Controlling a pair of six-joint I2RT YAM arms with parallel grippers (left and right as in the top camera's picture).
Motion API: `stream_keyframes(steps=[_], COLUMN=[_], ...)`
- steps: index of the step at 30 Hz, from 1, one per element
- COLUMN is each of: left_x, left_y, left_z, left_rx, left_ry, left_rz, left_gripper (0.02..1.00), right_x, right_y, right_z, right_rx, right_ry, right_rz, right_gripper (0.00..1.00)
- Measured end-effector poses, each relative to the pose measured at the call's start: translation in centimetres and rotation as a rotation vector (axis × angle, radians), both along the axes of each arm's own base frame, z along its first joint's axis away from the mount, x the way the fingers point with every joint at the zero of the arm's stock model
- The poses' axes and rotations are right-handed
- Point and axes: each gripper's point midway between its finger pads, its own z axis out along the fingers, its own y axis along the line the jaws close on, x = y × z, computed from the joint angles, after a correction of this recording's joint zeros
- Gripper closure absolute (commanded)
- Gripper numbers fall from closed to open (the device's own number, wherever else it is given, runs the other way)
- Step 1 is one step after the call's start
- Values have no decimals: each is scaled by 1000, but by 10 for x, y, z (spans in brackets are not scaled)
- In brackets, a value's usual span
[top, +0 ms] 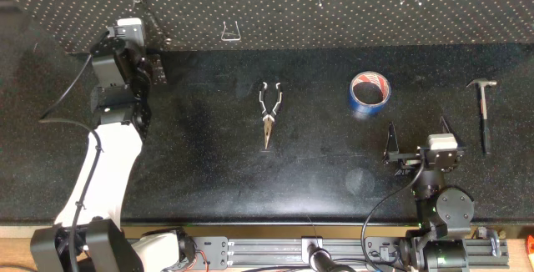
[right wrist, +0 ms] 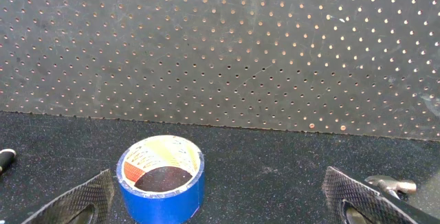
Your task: Place Tools Onto Pegboard
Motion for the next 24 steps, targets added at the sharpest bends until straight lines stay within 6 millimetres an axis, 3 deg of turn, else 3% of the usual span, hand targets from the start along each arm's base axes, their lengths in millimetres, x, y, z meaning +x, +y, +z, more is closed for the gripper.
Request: stream_keyframes(steps=[1,5,7,9,11,13,16,17,21,22,24], left_x=[0,-16,-44,-79,-93,-103,-114,-131,-164,-168,-154], left_y=[1,7,-6,-9,-15,-39,-127,-160,-236,-242,-264], left_z=[0,4,31,43,46,37,8,-9,-54,-58,-55], left_rx=[4,29,29,36,-24,-141,-195,-225,-186,-178,-221], left_ry=[-1,40,41,89,96,135,273,362,604,647,683], left_rz=[5,50,28,37,50,33,-147,-173,-217,-217,-216], left_gripper=[23,23,20,23,20,20,20,20,20,20,20], right_x=[0,0,0,0,0,0,0,0,0,0,0], right_y=[0,0,0,0,0,0,0,0,0,0,0], right_z=[0,0,0,0,0,0,0,0,0,0,0], right_rx=[0,0,0,0,0,0,0,0,0,0,0], right_ry=[0,0,0,0,0,0,0,0,0,0,0], right_rz=[0,0,0,0,0,0,-1,0,0,0,0], right_gripper=[9,9,9,9,9,9,9,9,9,9,9])
